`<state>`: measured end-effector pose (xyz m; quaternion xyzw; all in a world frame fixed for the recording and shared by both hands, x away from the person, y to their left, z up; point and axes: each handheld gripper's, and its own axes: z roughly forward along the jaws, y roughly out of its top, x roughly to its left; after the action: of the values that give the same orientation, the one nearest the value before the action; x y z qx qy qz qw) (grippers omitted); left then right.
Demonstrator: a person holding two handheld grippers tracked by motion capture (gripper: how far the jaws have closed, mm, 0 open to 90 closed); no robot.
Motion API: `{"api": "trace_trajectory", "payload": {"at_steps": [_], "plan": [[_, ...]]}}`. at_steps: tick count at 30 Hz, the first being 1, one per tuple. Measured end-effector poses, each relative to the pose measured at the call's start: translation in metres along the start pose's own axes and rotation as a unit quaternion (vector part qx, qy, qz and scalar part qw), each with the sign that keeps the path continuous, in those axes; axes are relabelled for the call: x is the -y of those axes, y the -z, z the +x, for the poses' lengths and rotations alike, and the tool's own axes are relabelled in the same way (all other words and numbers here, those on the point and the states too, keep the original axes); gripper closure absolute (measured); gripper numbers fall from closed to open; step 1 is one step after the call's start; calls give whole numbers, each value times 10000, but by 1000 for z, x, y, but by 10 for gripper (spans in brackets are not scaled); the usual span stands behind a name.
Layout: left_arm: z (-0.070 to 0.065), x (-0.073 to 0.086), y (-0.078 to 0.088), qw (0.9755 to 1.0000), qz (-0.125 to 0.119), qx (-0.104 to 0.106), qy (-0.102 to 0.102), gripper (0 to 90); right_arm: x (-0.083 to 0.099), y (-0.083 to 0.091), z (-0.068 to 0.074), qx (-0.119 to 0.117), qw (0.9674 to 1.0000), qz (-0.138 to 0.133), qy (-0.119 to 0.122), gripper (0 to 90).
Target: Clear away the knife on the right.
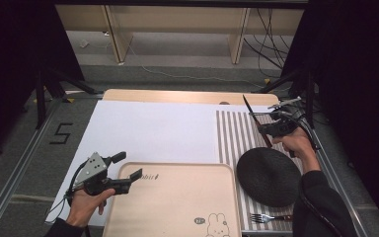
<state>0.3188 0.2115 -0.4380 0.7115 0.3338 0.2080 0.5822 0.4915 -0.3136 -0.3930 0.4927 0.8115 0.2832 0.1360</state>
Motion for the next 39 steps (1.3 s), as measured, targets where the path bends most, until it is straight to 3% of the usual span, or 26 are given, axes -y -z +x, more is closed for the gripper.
{"api": "trace_trajectory", "payload": {"at_steps": [4,6,9,12,13,17,18,20,21,22,27,39], "plan": [[0,0,0,10000,0,-13,16,162,4,5,11,-164,9996,-141,-155,770],[1,0,0,10000,8,-16,10,161,6,7,14,-302,9991,-313,-11,770],[1,1,1,10000,9,-19,2,161,10,9,23,-517,9974,-497,-72,771],[1,0,1,10000,7,-21,-18,161,13,14,32,-697,9956,-603,-176,771],[1,1,1,10000,3,-18,-25,161,15,16,37,-728,9951,-590,-309,771],[2,1,0,10000,-57,4,-34,160,18,20,48,-877,9932,-750,-157,771],[1,0,1,10000,-25,-25,-48,160,20,21,54,-972,9917,-816,-220,771],[1,1,1,10000,-42,-23,-50,160,21,22,55,-988,9916,-815,-194,771],[1,0,1,10000,-49,-24,-34,159,22,22,60,-1040,9900,-908,-292,771],[1,0,1,10000,-59,-22,-48,160,23,21,62,-1085,9896,-928,-177,771],[0,1,2,9999,-99,-46,-23,159,25,24,74,-1199,9874,-1016,-194,771],[-1,0,3,9998,-153,-77,-57,158,40,34,103,-1420,9840,-1065,-170,771]]}}
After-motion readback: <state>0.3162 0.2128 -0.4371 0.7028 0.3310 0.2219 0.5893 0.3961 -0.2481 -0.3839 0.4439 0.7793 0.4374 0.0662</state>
